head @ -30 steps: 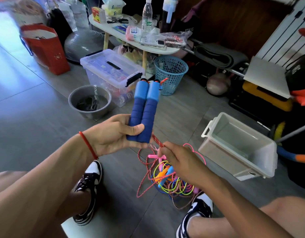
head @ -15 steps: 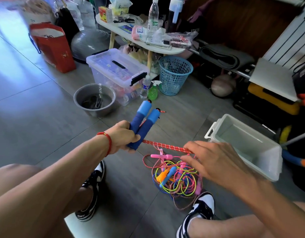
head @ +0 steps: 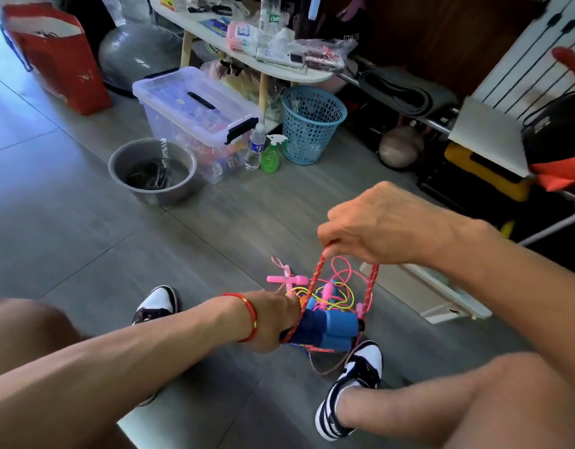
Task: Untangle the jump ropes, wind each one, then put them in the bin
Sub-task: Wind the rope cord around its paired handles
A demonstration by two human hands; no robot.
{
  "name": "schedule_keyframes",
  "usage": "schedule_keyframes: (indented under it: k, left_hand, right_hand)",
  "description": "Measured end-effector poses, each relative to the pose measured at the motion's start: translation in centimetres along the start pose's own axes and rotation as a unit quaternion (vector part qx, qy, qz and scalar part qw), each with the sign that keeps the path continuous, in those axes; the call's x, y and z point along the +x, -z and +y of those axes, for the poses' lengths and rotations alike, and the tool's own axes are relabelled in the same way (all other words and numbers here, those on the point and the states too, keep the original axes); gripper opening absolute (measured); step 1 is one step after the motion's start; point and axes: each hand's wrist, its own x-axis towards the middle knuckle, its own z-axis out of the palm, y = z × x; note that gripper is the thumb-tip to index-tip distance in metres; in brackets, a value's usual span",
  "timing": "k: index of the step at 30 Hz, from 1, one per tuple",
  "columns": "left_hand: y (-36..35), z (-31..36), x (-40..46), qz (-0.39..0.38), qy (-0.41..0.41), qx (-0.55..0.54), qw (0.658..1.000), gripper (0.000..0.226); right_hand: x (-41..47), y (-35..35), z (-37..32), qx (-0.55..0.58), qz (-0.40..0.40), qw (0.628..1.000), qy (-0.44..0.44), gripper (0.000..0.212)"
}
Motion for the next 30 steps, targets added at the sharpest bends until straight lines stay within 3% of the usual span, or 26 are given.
schedule_keyframes:
  k: [6, 10, 11, 13, 17, 19, 20, 22, 24, 28, 30]
  left_hand:
    - [0.9, -1.2, -1.7, 0.025, -0.025, 0.06, 0.998, 0.039]
    - [1.6, -1.6, -3.0, 0.084, -0.063, 0.083, 0.991, 0.046]
    - [1.8, -1.7, -3.5, 0.1, -0.078, 0.083, 0.988, 0.047]
    - [1.9, -2.1, -4.4, 0.149, -0.118, 0.068, 0.979, 0.047]
    - [2.5, -2.9, -5.7, 0.258, -0.219, -0.075, 0.938, 0.034]
    - [3.5, -3.5, -6.5, 0.299, -0.198, -0.151, 0.921, 0.03]
    - [3.9, -4.1, -6.8, 0.315, -0.173, -0.179, 0.916, 0.03]
    - [4.5, -5.5, -7.1, 0.321, -0.112, -0.233, 0.911, 0.033]
    - [4.5, -6.8, -6.9, 0.307, -0.074, -0.313, 0.896, 0.027]
    - [3.7, -8.2, -5.4, 0.271, -0.048, -0.519, 0.809, 0.009]
    - [3.1, -8.7, -4.7, 0.269, 0.001, -0.55, 0.79, 0.009]
  right_hand:
    - [0.1, -0.1, 3.5, -0.025, -0.042, 0.999, 0.016, 0.03]
    - [0.0, -0.2, 5.8, 0.073, -0.137, 0.982, -0.109, 0.033]
    - [-0.2, -0.3, 6.1, 0.127, -0.164, 0.967, -0.148, 0.026]
    - [-0.4, -1.6, 6.5, 0.266, -0.147, 0.933, -0.192, 0.012]
    - [-0.1, -4.8, 5.1, 0.464, -0.121, 0.848, -0.227, 0.009]
    - [-0.6, -6.1, 3.0, 0.542, -0.107, 0.801, -0.232, 0.013]
    - [-1.2, -6.9, 1.7, 0.598, -0.071, 0.751, -0.27, 0.023]
    - [-1.8, -7.7, -1.1, 0.633, -0.035, 0.702, -0.324, 0.006]
    - [-1.7, -8.1, -3.5, 0.616, -0.047, 0.733, -0.285, 0.033]
    - [-1.0, -7.0, -7.6, 0.569, -0.061, 0.78, -0.254, 0.028]
    - [-1.3, -6.7, -9.6, 0.53, -0.041, 0.808, -0.252, 0.024]
